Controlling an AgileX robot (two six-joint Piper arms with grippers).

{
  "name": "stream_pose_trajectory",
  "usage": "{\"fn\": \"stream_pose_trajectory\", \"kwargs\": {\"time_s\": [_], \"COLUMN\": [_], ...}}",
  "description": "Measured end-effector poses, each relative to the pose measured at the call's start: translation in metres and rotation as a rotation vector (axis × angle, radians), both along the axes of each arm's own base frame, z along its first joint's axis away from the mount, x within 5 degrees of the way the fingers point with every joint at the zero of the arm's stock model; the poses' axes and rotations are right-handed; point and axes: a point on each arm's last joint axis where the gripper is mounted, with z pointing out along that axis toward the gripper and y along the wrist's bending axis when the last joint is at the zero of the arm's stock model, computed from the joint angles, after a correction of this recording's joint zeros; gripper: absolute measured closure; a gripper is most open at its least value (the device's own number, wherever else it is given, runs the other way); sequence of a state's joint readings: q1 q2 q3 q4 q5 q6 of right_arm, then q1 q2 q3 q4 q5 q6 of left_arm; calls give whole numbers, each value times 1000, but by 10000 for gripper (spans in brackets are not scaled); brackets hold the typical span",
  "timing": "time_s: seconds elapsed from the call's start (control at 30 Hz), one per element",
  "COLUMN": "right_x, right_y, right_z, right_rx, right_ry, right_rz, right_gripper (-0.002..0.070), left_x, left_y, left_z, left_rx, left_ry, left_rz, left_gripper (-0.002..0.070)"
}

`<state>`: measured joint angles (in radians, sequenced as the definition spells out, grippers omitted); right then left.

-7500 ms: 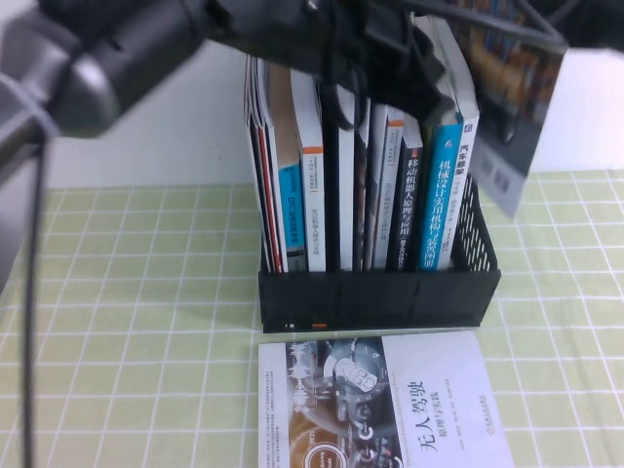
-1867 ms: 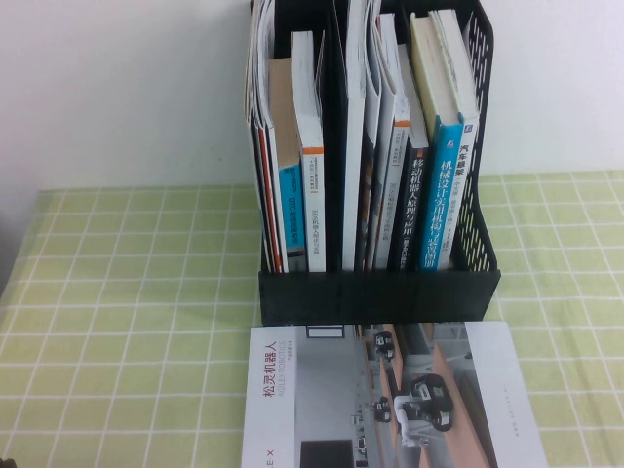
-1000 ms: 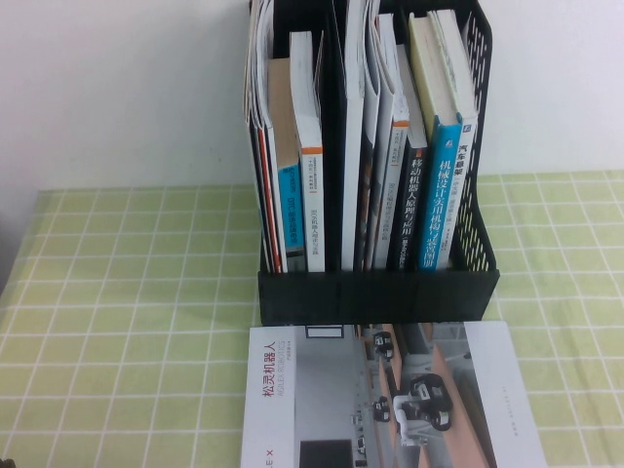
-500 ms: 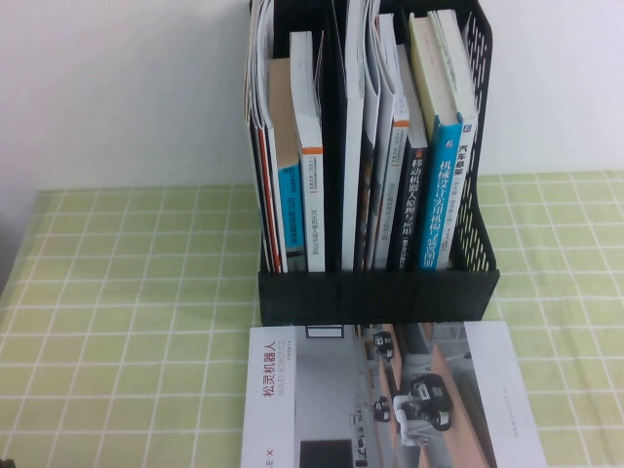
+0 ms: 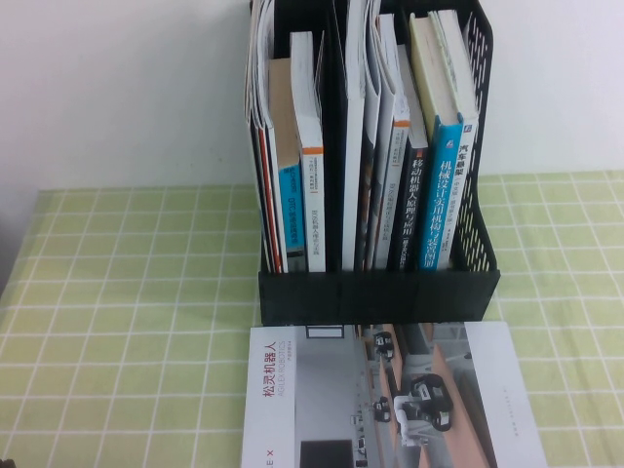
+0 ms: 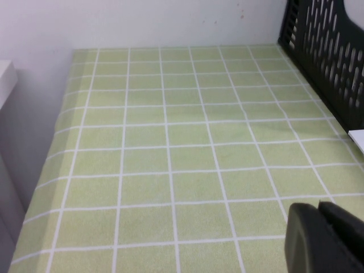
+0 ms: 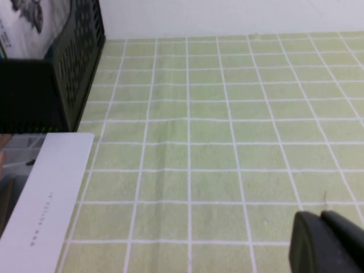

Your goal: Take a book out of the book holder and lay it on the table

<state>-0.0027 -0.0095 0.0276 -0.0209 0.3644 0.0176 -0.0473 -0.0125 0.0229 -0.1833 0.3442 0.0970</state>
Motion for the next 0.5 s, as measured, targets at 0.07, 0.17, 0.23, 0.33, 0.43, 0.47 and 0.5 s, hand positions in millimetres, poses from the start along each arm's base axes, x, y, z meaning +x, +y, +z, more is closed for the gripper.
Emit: {"fn": "stream_pose_trajectory", "kwargs": {"time_s": [0.07, 0.17, 0.23, 0.33, 0.43, 0.47, 0.5], "right_x": [0, 0, 0, 0, 0, 0, 0], "right_y": [1, 2, 3, 3, 3, 3, 3], "right_z": [0, 0, 0, 0, 0, 0, 0], "right_rx": [-36, -52, -47, -43, -43, -42, -40], "right_ry": [1, 0, 0, 0, 0, 0, 0], "right_rz": [28, 48, 52, 53, 54, 54, 54], "right_gripper": [678, 678, 678, 678, 678, 678, 678], "left_x": [0, 0, 0, 0, 0, 0, 0], "left_y": [0, 0, 0, 0, 0, 0, 0], "left_z": [0, 0, 0, 0, 0, 0, 0], "left_rx": [0, -2, -2, -2, -2, -2, -2], "left_ry": [0, 0, 0, 0, 0, 0, 0], "left_rz": [0, 1, 1, 1, 1, 1, 1], "left_gripper": [677, 677, 677, 677, 678, 677, 677]}}
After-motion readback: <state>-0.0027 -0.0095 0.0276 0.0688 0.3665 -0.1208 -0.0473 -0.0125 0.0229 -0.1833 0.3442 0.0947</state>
